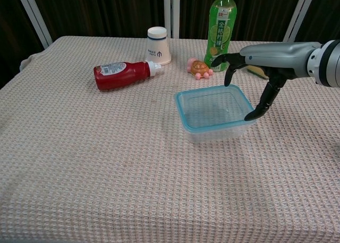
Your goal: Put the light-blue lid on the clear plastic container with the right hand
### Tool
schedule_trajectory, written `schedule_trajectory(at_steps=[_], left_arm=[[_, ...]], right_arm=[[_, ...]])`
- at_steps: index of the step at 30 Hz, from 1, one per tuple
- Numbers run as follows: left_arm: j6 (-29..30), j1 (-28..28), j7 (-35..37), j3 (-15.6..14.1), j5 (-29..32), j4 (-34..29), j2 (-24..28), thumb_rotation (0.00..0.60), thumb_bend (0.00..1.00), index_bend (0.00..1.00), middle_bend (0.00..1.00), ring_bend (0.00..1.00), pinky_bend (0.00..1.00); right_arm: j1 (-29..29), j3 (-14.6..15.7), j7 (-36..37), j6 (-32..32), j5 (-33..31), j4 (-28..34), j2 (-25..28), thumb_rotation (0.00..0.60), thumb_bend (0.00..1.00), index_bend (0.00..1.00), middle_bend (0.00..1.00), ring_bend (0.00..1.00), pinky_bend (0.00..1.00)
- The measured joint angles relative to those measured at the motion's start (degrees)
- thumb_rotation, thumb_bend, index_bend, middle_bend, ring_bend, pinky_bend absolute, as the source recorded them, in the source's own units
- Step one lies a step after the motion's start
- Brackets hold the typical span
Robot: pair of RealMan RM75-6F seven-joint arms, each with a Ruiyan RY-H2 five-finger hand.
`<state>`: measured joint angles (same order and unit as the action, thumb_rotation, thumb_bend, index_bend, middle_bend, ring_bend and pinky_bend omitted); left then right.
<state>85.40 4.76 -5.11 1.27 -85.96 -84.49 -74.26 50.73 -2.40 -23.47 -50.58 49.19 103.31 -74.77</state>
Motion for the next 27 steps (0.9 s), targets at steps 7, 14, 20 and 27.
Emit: schedule_trajectory(at_steps=[7,14,20,27], left_arm=[[-0.35,0.25,-0.07,0.07,-0.06,0.12,-0.24,0.600,0.06,0.12,0.05,0.00,0.00],[-0.68,0.33,0.06,0.09,0.14,0.31,-0.34,0.600,0.06,0.12,0.05,0.00,0.00],[-0.87,0.39,0.38,0.08,0.18,0.67,-0.54,0.600,0.06,0.12,0.05,0.00,0.00],[-0.65,0.30,0.90,0.07,0.05,1.12,-0.68,0.600,0.06,0.12,0.05,0.00,0.00]], right_arm=[[-0.54,0.28,0.51,0.61,0.27,-1.16,-0.56,0.600,0.00,0.00,0.24,0.00,0.00],[-0.56,0.54,-0.08,0.98,0.17,-2.23,-1.71,0.600,0.00,0.00,0.24,0.00,0.00],[-0.88,1.16,-0.89,0.82,0.03,-2.71,-2.60,0.600,0.00,0.00,0.24,0.00,0.00],[-2.46,1.10,-0.18,-2.13,4.20,-0.93,-1.94,0.600,0.00,0.00,0.24,0.00,0.00]])
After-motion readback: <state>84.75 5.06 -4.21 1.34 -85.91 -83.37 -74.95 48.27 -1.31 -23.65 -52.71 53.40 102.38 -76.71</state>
